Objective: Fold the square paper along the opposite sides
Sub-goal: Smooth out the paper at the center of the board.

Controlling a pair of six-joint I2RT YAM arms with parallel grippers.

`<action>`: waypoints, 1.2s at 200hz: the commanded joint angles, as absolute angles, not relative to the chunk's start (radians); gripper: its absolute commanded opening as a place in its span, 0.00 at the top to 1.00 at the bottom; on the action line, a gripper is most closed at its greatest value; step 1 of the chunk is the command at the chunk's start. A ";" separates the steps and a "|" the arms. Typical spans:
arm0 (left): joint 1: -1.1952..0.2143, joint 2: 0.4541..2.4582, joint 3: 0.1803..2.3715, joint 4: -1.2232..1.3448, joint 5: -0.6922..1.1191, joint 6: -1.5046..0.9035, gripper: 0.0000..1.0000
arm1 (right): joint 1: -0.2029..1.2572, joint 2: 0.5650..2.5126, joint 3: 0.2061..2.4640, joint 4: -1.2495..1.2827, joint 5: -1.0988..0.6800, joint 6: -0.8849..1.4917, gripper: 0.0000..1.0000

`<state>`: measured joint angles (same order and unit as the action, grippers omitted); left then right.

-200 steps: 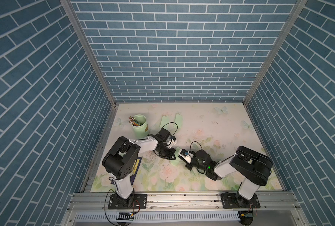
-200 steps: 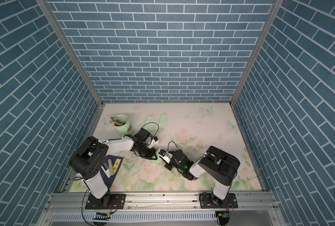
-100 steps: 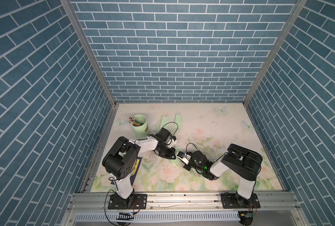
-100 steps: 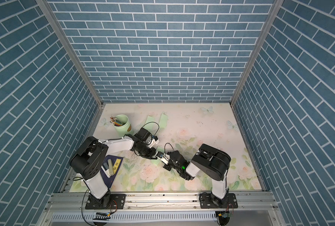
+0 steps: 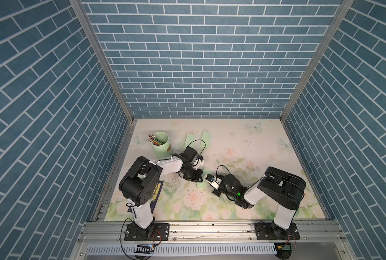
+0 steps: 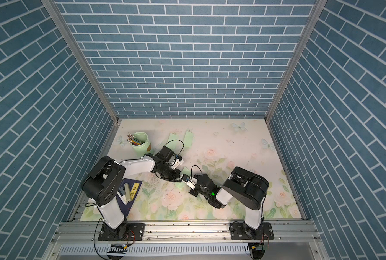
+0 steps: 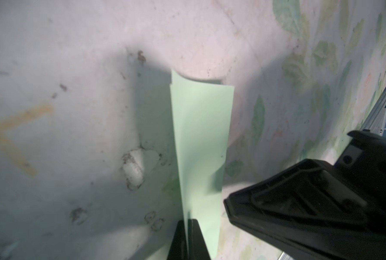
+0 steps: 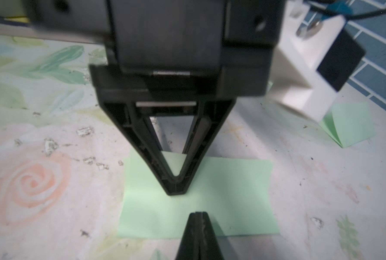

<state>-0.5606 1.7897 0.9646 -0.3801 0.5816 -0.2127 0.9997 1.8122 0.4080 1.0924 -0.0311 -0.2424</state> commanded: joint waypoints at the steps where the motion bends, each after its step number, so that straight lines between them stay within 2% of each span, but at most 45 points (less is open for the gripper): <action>1: -0.559 1.816 0.960 -0.411 0.507 -0.205 1.00 | 1.006 1.792 0.424 1.161 -0.069 -0.222 0.94; 77: -0.560 1.819 0.968 -0.419 0.497 -0.199 1.00 | 1.044 1.949 0.435 1.222 -0.065 -0.227 0.98; 156: -0.557 1.791 0.971 -0.433 0.488 -0.206 1.00 | 1.051 1.868 0.428 0.992 -0.071 -0.270 1.00; 190: -0.537 1.804 0.966 -0.420 0.473 -0.209 1.00 | 1.068 1.867 0.408 0.976 -0.119 -0.283 1.00; 240: -0.525 1.804 0.976 -0.426 0.458 -0.207 1.00 | 1.120 1.887 0.445 0.898 -0.094 -0.320 1.00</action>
<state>-0.5480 1.7893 0.9760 -0.4000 0.5571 -0.2127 1.0874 1.8679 0.4435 1.0515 -0.0643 -0.2829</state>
